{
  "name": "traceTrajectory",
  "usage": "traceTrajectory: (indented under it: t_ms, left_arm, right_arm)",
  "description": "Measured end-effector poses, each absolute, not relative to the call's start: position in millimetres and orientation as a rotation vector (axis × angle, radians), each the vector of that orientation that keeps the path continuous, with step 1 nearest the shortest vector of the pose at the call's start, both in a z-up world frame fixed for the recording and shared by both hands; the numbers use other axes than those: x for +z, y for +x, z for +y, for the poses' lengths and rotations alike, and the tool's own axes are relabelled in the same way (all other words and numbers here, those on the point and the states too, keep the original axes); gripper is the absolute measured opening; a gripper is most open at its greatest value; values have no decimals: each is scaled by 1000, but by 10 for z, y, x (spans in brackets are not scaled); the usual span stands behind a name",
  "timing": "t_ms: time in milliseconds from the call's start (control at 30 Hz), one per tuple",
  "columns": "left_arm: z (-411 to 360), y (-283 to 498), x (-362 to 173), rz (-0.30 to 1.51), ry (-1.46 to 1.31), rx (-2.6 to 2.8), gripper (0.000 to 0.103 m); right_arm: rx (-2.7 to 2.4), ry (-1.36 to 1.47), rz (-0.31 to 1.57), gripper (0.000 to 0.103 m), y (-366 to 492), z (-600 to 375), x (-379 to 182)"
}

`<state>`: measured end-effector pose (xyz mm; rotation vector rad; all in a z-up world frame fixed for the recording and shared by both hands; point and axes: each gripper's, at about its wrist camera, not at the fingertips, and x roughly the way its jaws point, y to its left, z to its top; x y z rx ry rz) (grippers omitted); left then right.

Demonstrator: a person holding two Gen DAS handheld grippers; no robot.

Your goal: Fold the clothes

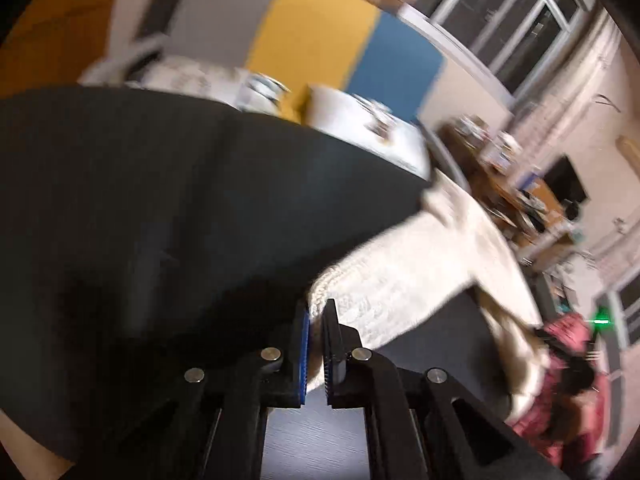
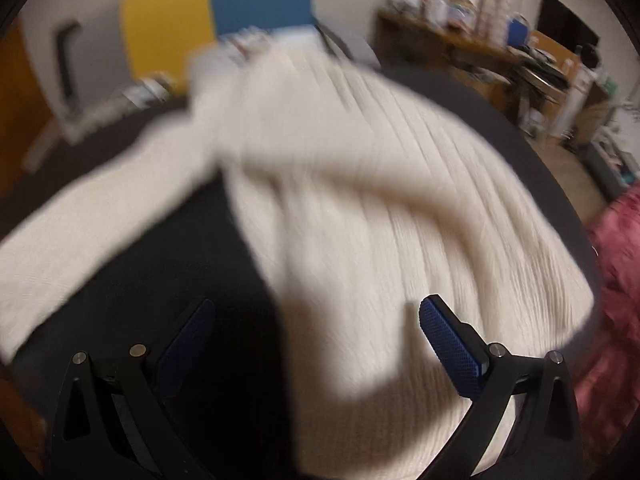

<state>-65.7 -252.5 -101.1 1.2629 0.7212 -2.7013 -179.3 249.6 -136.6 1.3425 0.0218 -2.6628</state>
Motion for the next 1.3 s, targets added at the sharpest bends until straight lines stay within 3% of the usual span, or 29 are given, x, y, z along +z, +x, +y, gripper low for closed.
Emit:
traceTrajectory:
  t_ms: [167,367,567,833,1000,1233,1300]
  left_arm:
    - [-2999,-740,-1328,669,1338,-2566,4]
    - [-3037,-818,-1659,661,1421,-2493,4]
    - [-3160,-1032,-1444,557,1381,-2554,5]
    - [-3963,-665,-1434,886,1374,-2445,8]
    - [-4440,-136,-1775,1234,1373,-2273,16]
    - [-4234,53,-2121,1608,1345,-2215,19]
    - [-4152,-29,-2159,1616,1340,-2224,19]
  right_arm:
    - [-2666,1347,25,103,-2200,2519,-1144]
    - [-2459,1625,87,103,-2540,2278,-1693]
    - [-2382,1677,181,103,-2407,1843,-2018]
    - [-2390,1691,218,103,-2244,1596,-1995]
    - [-2426,1702,211,103,-2205,1522,-1975]
    - [-2489,1694,176,103,-2182,1464,-1934]
    - [-2500,1693,172,103,-2175,1437,-1918]
